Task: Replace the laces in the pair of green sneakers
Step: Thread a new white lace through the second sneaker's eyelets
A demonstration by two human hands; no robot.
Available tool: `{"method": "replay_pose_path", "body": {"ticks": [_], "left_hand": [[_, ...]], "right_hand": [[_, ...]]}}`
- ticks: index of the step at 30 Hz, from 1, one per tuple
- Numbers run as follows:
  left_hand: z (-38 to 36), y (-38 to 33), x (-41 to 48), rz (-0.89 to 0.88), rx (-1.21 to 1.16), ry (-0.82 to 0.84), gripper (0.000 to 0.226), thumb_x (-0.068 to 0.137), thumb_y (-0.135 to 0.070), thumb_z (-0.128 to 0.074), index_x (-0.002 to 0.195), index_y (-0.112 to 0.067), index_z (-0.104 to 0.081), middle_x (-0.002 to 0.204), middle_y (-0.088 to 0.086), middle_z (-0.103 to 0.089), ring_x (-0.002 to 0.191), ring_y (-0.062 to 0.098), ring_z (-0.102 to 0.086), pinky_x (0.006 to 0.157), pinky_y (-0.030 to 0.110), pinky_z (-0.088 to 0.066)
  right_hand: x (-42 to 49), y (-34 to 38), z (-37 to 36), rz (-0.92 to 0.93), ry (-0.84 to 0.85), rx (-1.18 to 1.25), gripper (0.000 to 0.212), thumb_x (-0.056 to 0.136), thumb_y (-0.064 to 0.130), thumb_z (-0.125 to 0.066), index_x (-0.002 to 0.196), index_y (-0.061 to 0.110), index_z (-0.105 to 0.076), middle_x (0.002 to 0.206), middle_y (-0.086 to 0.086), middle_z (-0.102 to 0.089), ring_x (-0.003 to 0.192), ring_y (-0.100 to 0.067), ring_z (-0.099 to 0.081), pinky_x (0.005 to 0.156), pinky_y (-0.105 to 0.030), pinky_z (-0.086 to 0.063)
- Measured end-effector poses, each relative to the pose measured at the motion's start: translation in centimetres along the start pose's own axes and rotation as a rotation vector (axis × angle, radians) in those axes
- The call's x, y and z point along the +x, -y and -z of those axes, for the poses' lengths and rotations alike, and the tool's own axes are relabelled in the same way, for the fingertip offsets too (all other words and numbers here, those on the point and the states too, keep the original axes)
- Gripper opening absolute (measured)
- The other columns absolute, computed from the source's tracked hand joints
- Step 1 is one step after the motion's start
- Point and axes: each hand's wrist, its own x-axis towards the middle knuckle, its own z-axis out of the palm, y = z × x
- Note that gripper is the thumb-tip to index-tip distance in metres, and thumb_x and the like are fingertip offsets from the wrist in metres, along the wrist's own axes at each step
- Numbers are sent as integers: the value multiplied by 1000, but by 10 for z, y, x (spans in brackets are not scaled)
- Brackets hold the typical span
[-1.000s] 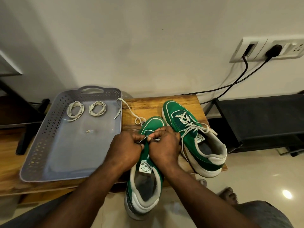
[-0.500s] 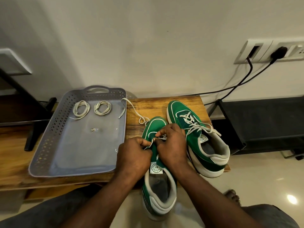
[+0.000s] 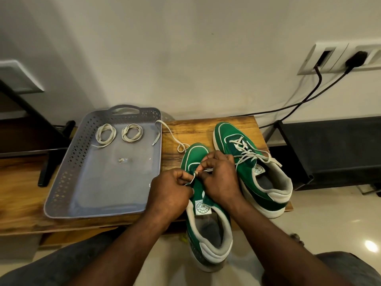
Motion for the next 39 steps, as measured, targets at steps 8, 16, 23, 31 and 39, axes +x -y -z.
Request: {"method": "replay_pose_path", "body": {"ticks": [8,16,23,31,39], "left_hand": [[-6,-7,-5,-62,145,-37,50,85,-12,-74,133,-27,-70,113,-5,-75,96,15,-70,90,38,-60],[-12,-6,-6,-15,52,-33,50,85,-12,-77,132,-26,-69,114,-10,-72,101,16,-69,93,42,-60],[-6,-5,1,61,-68,18,50,77,-1,-77,121,-23,-72,104,-10,-73,94,12,-70,88,41,-62],[1,-9,7,6,82,86,42,73,-6,-78,106,-31,-70,96,-11,-73,91,13,-70,87,44,-62],[3,-16,30,-142,346,6,26,101,-44,-62,92,-21,-71,84,1,-71,76,21,-69,75,39,-60]], "right_hand": [[5,2,17,119,154,-153,10,86,17,-81,93,21,-77,120,10,-55,117,-13,-39,93,-21,-32],[-3,9,6,142,60,-278,9,89,14,-72,95,17,-77,126,6,-56,120,-20,-40,98,-38,-48],[-1,5,-4,65,38,-158,12,84,14,-82,85,24,-76,113,15,-54,114,-13,-39,96,-32,-45],[-3,2,-5,23,-5,-41,15,85,18,-84,83,28,-74,108,19,-58,111,-10,-40,89,-24,-34],[1,11,9,56,44,-112,36,82,11,-79,111,30,-70,114,14,-70,116,-16,-48,93,-39,-50]]}}
